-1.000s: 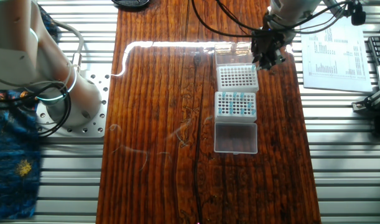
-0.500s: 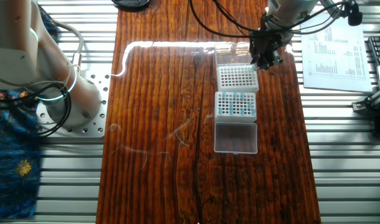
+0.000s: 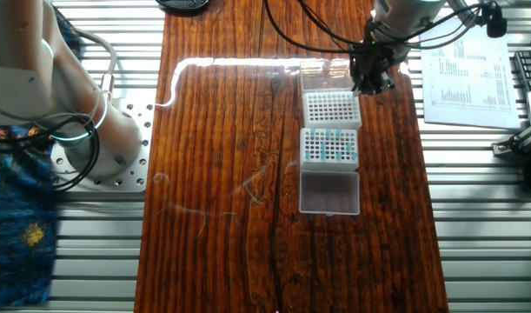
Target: Transfer all medium pipette tips from one holder to another
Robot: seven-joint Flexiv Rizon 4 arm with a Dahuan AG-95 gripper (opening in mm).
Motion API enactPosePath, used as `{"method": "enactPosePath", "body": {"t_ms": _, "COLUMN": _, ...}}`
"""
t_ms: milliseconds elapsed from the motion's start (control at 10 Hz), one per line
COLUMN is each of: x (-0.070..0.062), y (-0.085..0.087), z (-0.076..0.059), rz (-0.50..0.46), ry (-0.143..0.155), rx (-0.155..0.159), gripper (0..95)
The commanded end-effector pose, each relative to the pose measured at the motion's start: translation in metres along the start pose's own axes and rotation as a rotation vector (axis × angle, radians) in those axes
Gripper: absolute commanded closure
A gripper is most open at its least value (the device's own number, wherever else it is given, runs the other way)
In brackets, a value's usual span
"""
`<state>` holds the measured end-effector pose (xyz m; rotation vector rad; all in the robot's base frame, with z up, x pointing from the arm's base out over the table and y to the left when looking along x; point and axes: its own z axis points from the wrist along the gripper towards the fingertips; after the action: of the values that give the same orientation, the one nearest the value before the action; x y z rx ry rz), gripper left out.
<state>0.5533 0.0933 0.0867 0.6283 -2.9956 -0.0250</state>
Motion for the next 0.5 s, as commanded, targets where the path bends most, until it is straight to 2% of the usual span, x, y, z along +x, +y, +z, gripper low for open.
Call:
{"method": "enactPosePath", "body": {"t_ms": 100, "x": 0.001, "y": 0.000, "z": -0.011, "rz": -0.002, "ry": 0.005, "rx": -0.002, "gripper": 95.0}}
{"method": "enactPosePath", "body": {"t_ms": 300, "x": 0.002, "y": 0.001, "z": -0.026, "rz": -0.005, "ry": 0.006, "rx": -0.001, "gripper": 95.0}}
{"method": "enactPosePath", "body": {"t_ms": 500, "x": 0.003, "y": 0.000, "z": -0.047, "rz": -0.010, "ry": 0.011, "rx": -0.002, "gripper": 95.0}}
